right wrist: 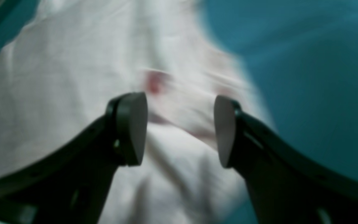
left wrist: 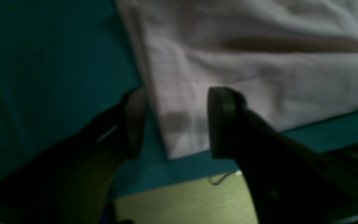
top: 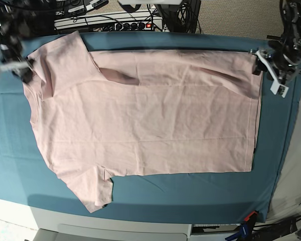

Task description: Fold the T-shirt properly

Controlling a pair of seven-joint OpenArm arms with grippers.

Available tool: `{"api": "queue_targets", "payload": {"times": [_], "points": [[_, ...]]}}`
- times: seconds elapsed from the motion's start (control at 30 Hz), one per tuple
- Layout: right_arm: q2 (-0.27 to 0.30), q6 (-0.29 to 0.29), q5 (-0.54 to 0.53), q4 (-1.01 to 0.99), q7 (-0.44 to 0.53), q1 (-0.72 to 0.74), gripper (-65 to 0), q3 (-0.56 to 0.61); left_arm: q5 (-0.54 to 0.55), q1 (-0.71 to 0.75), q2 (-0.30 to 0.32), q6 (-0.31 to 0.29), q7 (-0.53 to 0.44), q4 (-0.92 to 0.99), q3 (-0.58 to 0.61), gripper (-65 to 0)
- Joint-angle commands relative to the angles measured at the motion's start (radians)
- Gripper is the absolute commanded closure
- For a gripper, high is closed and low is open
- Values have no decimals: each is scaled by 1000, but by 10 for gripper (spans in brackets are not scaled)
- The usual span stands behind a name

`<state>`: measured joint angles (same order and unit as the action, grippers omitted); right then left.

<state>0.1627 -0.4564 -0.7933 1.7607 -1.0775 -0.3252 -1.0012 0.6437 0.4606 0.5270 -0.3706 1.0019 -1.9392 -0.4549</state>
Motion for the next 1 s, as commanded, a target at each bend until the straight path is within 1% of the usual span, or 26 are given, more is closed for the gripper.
{"api": "queue_targets", "payload": {"times": [0.0, 0.07, 0.13, 0.23, 0.33, 0.4, 0.53, 0.73, 0.8, 0.97], "points": [[19, -10, -39, 15, 8, -31, -347, -31, 6, 0, 29, 2, -16, -27, -28, -328], [16, -10, -74, 12, 3, -92, -347, -73, 13, -1, 46, -19, -16, -47, -77, -328], [4, -11, -99, 10, 0, -139, -347, -93, 49, 0, 62, -23, -14, -67, -138, -328], [-33, -31, -138, 10, -1, -175, -347, -95, 102, -1, 84, -24, -14, -75, -226, -328], [-72, -38, -161, 10, -2, -173, -347, -87, 108, 0, 103, -24, -14, -75, -278, -328], [-84, -38, -157, 10, -1, -173, -346, -67, 108, 0, 113, -24, -14, -75, -292, -328], [-86, -34, -133, -5, 5, -164, -346, -19, 110, -1, 118, -24, -14, -75, -294, -328], [-85, -33, -134, -113, 0, -114, -346, -6, 112, 0, 118, -24, -14, -75, -294, -328], [-85, -35, -160, -135, -9, -116, -346, -6, 113, -1, 118, -24, -14, -75, -294, -328], [-85, -77, -214, -145, -48, -116, -346, -6, 113, 0, 118, -24, -15, -75, -294, -328]]}}
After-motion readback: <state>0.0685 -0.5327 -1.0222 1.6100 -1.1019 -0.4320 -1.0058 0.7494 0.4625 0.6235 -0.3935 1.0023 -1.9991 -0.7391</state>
